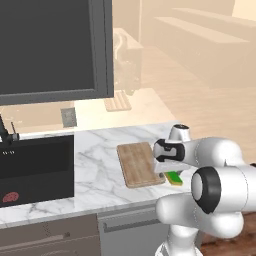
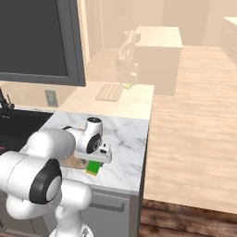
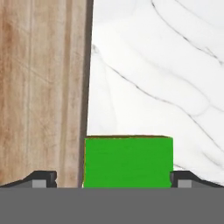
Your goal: Pick up the sponge from the counter and clean the cutting board by briefly scrubbing or pressing down on the cutting board. Once finished, release the sponge.
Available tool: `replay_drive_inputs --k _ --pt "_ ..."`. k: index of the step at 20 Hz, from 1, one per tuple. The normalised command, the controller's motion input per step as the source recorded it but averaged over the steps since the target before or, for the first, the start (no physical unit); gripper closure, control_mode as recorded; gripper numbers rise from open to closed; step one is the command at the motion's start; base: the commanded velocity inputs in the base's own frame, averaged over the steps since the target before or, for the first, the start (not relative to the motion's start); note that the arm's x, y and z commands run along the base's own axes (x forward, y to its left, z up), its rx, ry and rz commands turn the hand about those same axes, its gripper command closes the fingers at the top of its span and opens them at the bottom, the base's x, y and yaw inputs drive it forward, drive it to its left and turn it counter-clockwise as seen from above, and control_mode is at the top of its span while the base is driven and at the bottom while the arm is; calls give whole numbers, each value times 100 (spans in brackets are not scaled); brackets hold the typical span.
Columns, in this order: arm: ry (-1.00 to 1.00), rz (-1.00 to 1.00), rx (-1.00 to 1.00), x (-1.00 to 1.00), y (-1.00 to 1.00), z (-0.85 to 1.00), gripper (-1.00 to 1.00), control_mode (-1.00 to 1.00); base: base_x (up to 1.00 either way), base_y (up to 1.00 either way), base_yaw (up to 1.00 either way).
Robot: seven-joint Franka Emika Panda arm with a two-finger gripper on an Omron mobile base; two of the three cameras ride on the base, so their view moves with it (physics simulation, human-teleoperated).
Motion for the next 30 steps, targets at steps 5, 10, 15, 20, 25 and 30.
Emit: replay_drive_inputs --k 5,10,15,20,25,30 --pt "0 0 0 -21 0 0 -100 -100 0 0 0" --pt "0 0 0 -19 0 0 -100 -100 0 0 0" --pt "0 0 0 -13 0 0 -100 -100 0 0 0" --pt "0 0 0 -2 -3 0 -100 -100 0 0 0" --pt "1 0 0 0 -6 -3 -100 -100 0 0 0" --pt "8 0 0 0 -4 -6 -100 -100 0 0 0"
